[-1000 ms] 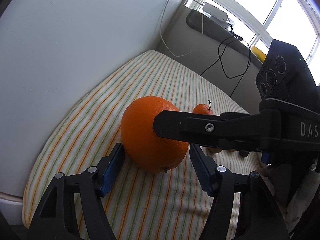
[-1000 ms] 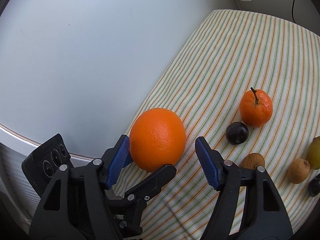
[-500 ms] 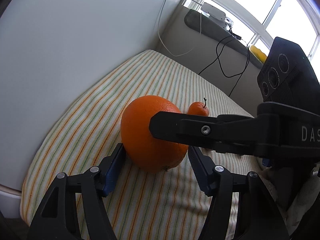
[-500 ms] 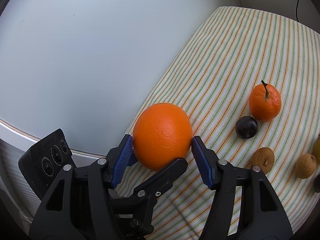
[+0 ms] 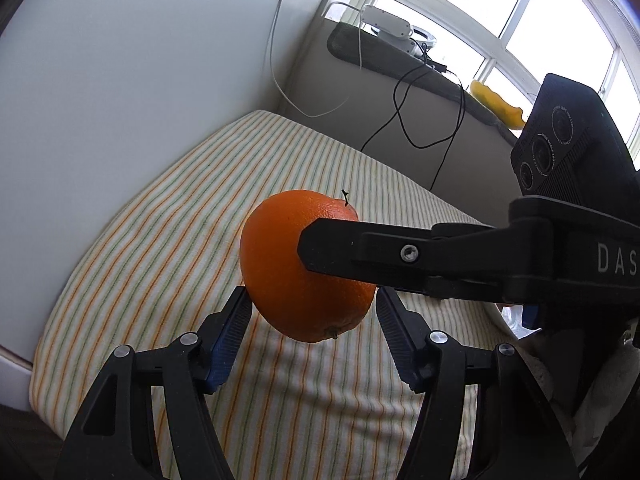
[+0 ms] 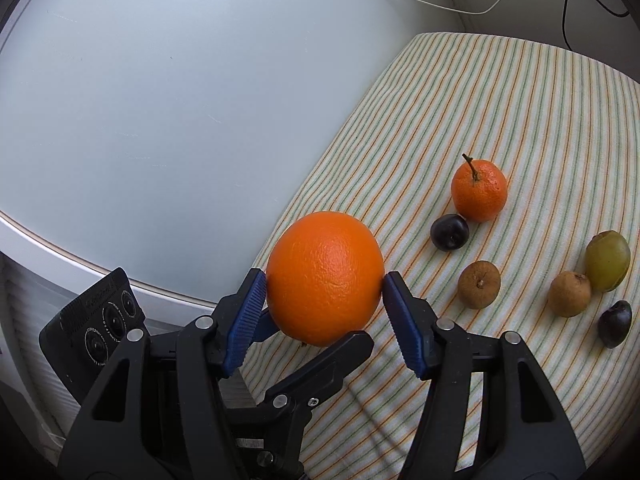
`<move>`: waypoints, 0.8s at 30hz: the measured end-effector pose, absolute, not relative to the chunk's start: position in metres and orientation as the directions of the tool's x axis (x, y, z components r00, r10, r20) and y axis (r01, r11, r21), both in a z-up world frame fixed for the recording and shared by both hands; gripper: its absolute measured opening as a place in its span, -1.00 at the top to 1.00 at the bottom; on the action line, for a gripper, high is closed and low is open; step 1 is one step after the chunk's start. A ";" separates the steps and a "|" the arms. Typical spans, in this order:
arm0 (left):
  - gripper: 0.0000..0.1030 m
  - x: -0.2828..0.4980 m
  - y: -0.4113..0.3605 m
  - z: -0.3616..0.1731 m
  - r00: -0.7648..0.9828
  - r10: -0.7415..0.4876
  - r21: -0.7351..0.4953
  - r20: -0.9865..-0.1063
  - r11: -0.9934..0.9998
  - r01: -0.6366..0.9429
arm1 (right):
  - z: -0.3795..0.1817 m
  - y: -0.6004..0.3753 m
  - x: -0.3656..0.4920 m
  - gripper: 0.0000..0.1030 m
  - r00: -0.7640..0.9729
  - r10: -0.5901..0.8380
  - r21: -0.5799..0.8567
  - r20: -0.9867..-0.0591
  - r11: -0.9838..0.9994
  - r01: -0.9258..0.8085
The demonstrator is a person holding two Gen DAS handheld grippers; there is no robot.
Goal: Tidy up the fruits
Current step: 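Lift the oval orange and carry it toward the white bowl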
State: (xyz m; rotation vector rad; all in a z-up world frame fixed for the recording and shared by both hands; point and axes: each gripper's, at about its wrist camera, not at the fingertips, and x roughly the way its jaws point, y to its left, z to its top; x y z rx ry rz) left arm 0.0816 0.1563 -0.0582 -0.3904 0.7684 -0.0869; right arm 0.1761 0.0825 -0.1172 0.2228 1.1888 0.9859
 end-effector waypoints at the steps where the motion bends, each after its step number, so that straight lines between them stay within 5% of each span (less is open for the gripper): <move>1: -0.23 0.081 0.153 -0.056 0.722 -0.220 -0.373 -0.656 0.926 -0.058 | -0.115 0.079 0.174 -0.23 0.035 0.742 0.620 -0.669 0.584 -0.525; 24: -0.23 0.079 0.030 -0.022 0.703 -0.359 -0.345 -0.614 0.923 0.171 | -0.072 -0.074 0.144 -0.23 0.216 0.750 0.611 -0.624 0.642 -0.464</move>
